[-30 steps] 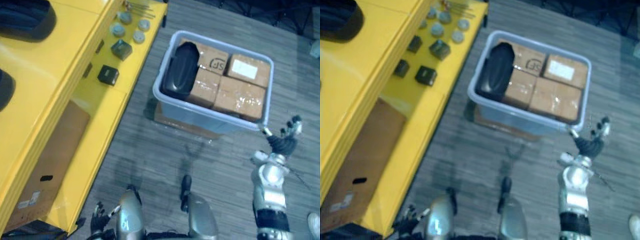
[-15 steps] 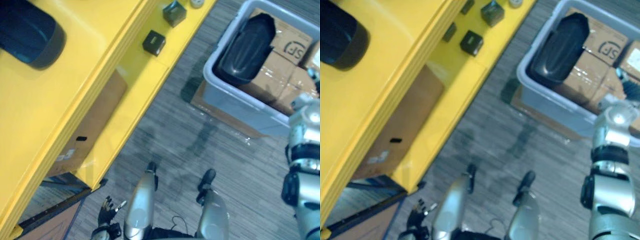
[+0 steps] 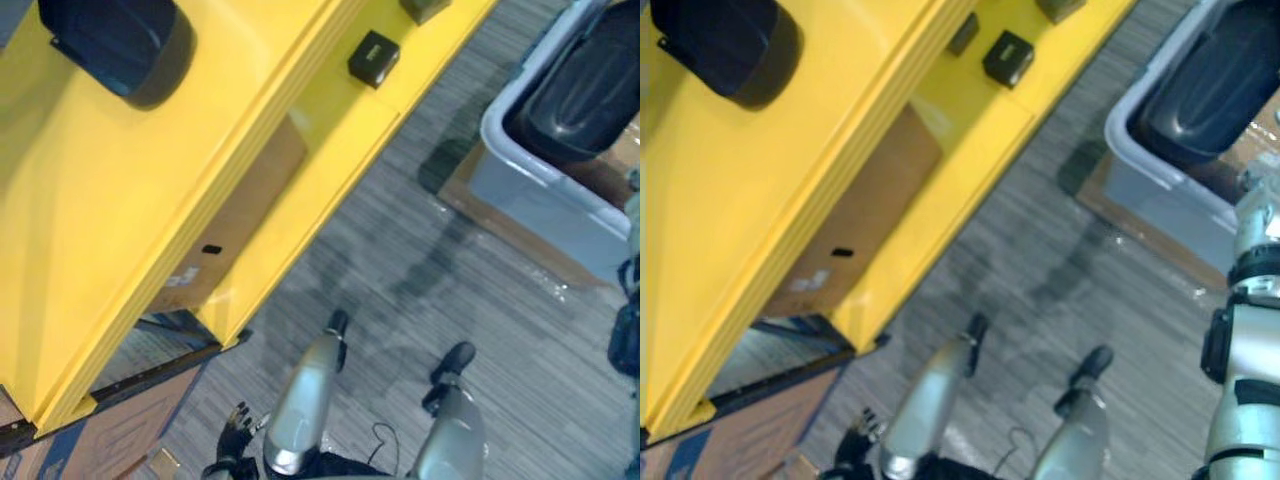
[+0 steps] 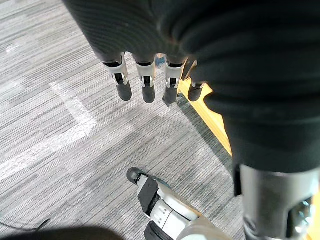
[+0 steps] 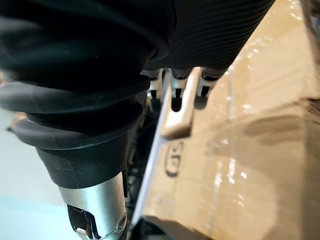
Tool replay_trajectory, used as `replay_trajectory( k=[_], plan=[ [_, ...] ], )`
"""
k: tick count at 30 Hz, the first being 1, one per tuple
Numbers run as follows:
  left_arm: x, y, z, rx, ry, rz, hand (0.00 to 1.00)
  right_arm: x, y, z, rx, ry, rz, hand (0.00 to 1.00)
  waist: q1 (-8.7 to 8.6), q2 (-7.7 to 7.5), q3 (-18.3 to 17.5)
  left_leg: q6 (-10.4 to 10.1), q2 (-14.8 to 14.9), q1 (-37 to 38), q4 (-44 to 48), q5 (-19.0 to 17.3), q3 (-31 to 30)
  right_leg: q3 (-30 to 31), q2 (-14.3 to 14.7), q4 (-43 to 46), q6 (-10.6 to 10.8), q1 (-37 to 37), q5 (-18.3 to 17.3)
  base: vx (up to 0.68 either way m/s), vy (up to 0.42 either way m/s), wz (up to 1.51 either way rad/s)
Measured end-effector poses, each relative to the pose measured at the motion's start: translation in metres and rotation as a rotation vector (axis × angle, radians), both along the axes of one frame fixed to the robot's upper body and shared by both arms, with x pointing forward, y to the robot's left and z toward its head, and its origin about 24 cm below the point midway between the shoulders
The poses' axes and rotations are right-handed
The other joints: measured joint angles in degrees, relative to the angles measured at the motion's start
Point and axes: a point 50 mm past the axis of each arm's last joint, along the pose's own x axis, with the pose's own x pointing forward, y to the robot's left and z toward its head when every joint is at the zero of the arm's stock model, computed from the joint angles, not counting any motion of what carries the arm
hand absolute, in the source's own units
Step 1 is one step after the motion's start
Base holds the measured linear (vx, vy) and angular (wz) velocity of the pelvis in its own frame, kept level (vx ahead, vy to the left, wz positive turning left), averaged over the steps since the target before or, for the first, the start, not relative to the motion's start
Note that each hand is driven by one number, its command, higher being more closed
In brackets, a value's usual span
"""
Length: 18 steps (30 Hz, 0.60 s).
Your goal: Walk over and take plastic housings, then place them on the shelf
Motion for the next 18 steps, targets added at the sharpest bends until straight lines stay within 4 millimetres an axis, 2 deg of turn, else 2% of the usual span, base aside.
replay_trajectory(
  k=[3,7,8,12,18],
  plan=[
    [0.003,-0.002,0.001,-0.013,-0.01,-0.003,0.0,-0.002,-0.003,-0.002,-0.002,0.04,-0.014,0.0,1.45,0.5,-0.33,-0.03,-0.09,-0.36,-0.03,0.17,-0.26,-0.49,-0.14,-0.03,-0.01,-0.15,-0.01,-0.03,0.018,0.06],
    [0.003,-0.012,-0.001,-0.054,-0.007,-0.019,0.0,-0.002,-0.005,0.008,-0.032,0.055,-0.025,0.0,2.42,2.72,-1.82,0.29,-1.01,-1.21,0.03,0.41,-0.6,-0.98,-0.97,-0.09,0.15,-0.47,0.11,-0.03,0.039,0.09],
    [0.002,-0.013,-0.003,-0.06,0.004,-0.022,0.0,-0.003,-0.005,0.009,-0.042,0.064,-0.028,0.0,3.24,3.21,-2.16,0.29,-1.2,-1.4,-0.01,0.43,-0.57,-0.98,-1.19,-0.08,0.17,-0.72,0.13,-0.03,0.039,0.03],
    [0.004,-0.018,-0.003,-0.079,-0.001,-0.027,0.0,-0.007,-0.01,0.011,-0.041,0.096,-0.065,0.0,3.99,3.96,-2.69,0.28,-1.44,-2.72,0.41,0.43,-1.6,-2.27,-1.24,-0.28,0.18,-0.99,0.15,-0.01,0.018,0.11],
    [0.005,-0.021,-0.003,-0.097,-0.006,-0.034,0.0,-0.013,-0.016,0.004,-0.004,0.144,-0.156,0.0,5.57,4.26,-2.9,0.28,-1.58,-3.38,0.72,0.41,-1.98,-2.69,-1.23,-0.67,0.21,-1.12,0.17,0.0,0.002,0.03]
  ],
)
